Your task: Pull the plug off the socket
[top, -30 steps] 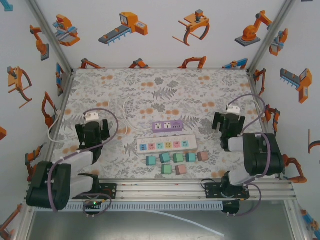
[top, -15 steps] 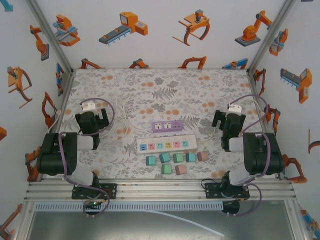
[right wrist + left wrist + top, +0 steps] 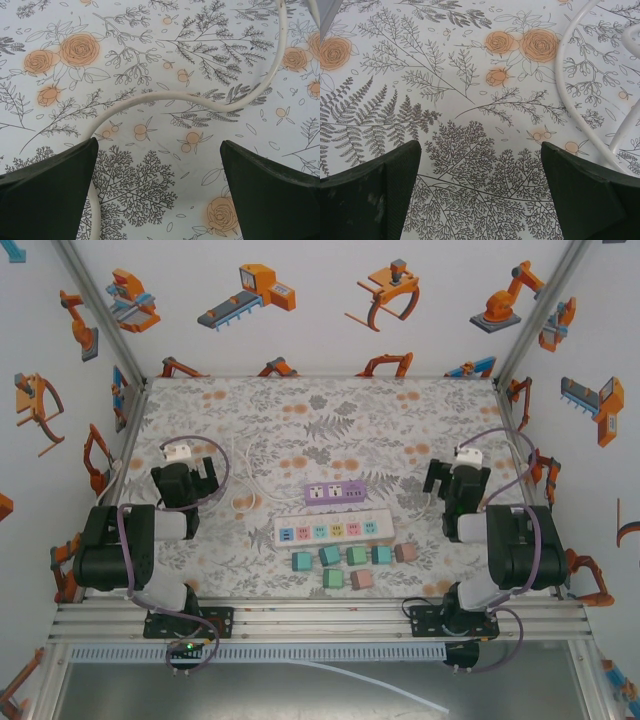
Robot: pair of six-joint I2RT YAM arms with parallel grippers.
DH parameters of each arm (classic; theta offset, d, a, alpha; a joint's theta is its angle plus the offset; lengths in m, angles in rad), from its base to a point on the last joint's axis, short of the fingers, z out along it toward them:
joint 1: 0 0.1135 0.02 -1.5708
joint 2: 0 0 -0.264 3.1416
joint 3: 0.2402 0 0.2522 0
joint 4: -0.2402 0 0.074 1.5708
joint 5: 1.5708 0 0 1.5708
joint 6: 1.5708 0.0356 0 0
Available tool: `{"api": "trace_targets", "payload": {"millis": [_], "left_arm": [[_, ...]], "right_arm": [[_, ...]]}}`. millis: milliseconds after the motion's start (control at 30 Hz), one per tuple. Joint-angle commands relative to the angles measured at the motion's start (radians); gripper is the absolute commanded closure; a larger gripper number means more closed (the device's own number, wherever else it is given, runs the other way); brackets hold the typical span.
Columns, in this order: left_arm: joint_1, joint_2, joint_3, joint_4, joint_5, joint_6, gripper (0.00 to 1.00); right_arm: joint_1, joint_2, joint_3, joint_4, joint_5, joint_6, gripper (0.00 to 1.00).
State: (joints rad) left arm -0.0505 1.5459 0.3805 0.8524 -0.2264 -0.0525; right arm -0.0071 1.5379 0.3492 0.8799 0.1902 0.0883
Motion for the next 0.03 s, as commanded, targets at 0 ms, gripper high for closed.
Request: {"api": "trace_targets", "payload": {"millis": [0], "left_arm": [[0.006, -0.006, 0.013, 0.01, 0.01, -0.014, 0.03]], "right_arm": [[-0.004, 0.005, 0.022, 0.017, -0.009, -0.004, 0.01]]}}
